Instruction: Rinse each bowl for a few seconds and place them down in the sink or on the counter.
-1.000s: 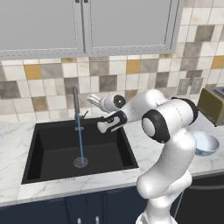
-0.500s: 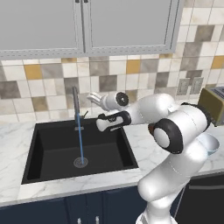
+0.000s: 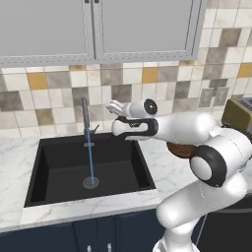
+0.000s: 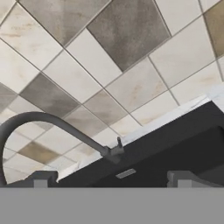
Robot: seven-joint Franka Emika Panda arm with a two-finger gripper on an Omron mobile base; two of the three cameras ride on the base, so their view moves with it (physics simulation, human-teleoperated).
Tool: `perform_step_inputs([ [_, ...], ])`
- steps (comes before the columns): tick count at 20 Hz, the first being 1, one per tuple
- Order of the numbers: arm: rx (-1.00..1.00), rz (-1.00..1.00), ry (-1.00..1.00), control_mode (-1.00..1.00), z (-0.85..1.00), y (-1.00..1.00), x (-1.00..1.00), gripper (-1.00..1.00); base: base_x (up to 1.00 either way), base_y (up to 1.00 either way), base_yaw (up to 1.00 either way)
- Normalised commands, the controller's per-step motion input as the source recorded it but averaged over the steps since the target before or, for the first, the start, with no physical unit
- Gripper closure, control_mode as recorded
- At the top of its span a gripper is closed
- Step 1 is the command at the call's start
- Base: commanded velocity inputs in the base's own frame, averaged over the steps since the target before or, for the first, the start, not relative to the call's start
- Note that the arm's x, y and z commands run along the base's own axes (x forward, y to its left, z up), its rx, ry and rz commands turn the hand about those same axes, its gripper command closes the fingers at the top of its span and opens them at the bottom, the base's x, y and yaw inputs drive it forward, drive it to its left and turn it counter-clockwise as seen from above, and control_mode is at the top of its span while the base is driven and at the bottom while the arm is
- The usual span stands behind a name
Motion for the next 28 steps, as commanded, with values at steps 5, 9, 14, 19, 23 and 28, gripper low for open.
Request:
perform_step_inputs([
  [5, -0.01, 0.00, 0.11, -1.00, 0.30, -0.18, -0.28, -1.00, 0.00, 0.00, 0.00],
  [9, 0.00, 0.00, 0.13, -1.00, 0.27, -0.18, -0.27, -1.00, 0.00, 0.00, 0.00],
  [14, -0.01, 0.00, 0.10, -1.00, 0.33, -0.20, -0.26, -1.00, 0.00, 0.00, 0.00],
  [19, -0.05, 0.00, 0.08, -1.00, 0.31, -0.22, -0.25, -1.00, 0.00, 0.00, 0.00],
  [23, -0.08, 0.00, 0.05, -1.00, 0.18, -0.21, -0.29, -1.00, 0.00, 0.00, 0.00],
  [28, -0.07, -0.02, 0.06, -1.00, 0.07, -0.24, -0.28, -1.00, 0.00, 0.00, 0.00],
])
